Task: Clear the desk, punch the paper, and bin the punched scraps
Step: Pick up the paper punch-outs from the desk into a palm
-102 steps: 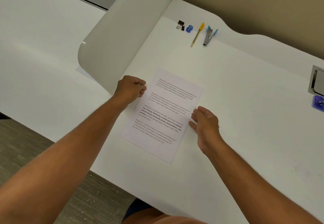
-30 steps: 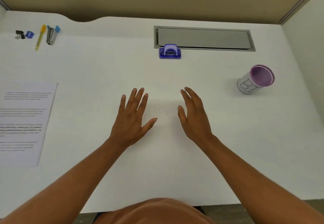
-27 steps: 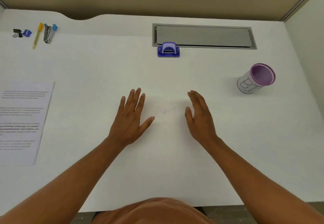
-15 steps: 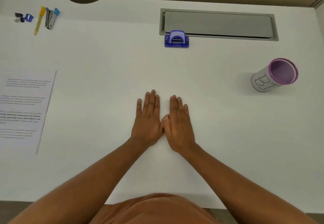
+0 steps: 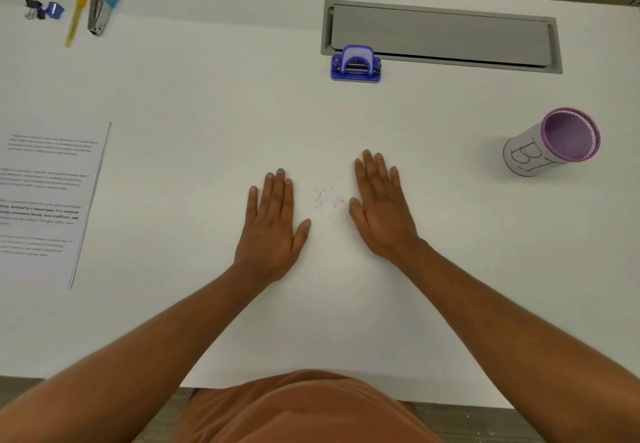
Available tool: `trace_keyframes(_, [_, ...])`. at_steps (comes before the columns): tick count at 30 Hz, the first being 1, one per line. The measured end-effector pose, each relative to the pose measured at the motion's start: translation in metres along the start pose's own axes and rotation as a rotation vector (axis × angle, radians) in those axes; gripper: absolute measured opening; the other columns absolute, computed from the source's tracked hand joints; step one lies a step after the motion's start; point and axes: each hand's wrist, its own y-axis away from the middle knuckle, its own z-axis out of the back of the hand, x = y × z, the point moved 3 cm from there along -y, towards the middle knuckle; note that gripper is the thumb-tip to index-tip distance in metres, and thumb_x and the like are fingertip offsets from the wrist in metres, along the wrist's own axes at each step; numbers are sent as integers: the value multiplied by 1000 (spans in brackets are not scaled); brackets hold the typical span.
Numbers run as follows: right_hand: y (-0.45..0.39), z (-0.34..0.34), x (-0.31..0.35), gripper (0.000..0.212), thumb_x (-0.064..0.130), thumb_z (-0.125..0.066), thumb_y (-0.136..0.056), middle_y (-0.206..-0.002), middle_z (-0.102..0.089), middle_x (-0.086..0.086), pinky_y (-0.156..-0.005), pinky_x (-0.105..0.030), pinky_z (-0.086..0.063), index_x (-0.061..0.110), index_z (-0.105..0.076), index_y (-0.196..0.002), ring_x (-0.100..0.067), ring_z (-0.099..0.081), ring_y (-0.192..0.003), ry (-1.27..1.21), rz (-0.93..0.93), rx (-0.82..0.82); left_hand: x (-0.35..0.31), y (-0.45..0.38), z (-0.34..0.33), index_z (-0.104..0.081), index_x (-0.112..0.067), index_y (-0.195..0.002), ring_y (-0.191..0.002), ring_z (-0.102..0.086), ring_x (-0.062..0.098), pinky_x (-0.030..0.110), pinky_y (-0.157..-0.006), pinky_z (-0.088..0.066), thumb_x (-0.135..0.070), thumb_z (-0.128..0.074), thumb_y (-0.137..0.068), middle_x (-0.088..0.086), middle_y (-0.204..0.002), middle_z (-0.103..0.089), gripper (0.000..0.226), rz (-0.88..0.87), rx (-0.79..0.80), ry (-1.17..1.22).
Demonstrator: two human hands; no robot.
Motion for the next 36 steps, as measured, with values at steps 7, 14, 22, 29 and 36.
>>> trace_keyframes(7, [39, -18, 36, 61, 17, -36, -103, -172, -19, -8, -131, -44, -12, 5, -26, -162, -18, -11, -161, -155, 201, 33, -47, 12, -8, -6, -2, -168, -165, 5, 28, 54, -133, -7, -51, -15, -110, 15, -178, 0, 76, -135, 38, 57])
trace_keyframes(14, [93, -8, 1, 66, 28, -31, -105, -174, -8, -8, -131, -46, -9, 4, -13, -164, -19, -2, -162, -104, -128, -121, -2, -6, 16, -9, -1, -167, -165, 1, 31, 52, -134, -2, -46, -25, -109, 16, -178, -2, 76, -87, -28, 69])
trace_keyframes(22, [78, -35, 47, 73, 40, -26, -106, -173, 4, -15, -131, -47, -3, 1, -4, -164, -26, 9, -161, 33, -207, -26, -6, -31, 10, -7, -5, -169, -166, 1, 27, 52, -133, -4, -44, -19, -109, 10, -179, -1, 72, -172, 31, 10])
trace_keyframes(29, [59, -23, 46, 63, 20, -31, -101, -171, -21, -14, -130, -48, -14, 1, -25, -161, -25, -14, -160, -160, -10, -129, -20, 6, 9, -16, -10, -169, -166, -3, 25, 50, -134, -5, -34, -23, -108, 6, -179, -10, 66, -242, 9, 66])
trace_keyframes(36, [42, -23, 25, 72, 32, -32, -104, -173, -1, -16, -130, -51, -6, 1, -6, -163, -30, 3, -161, 98, -203, -54, -10, -3, 13, -10, -9, -169, -166, 1, 26, 53, -133, -7, -38, -18, -107, 7, -179, -4, 69, -140, 21, 57])
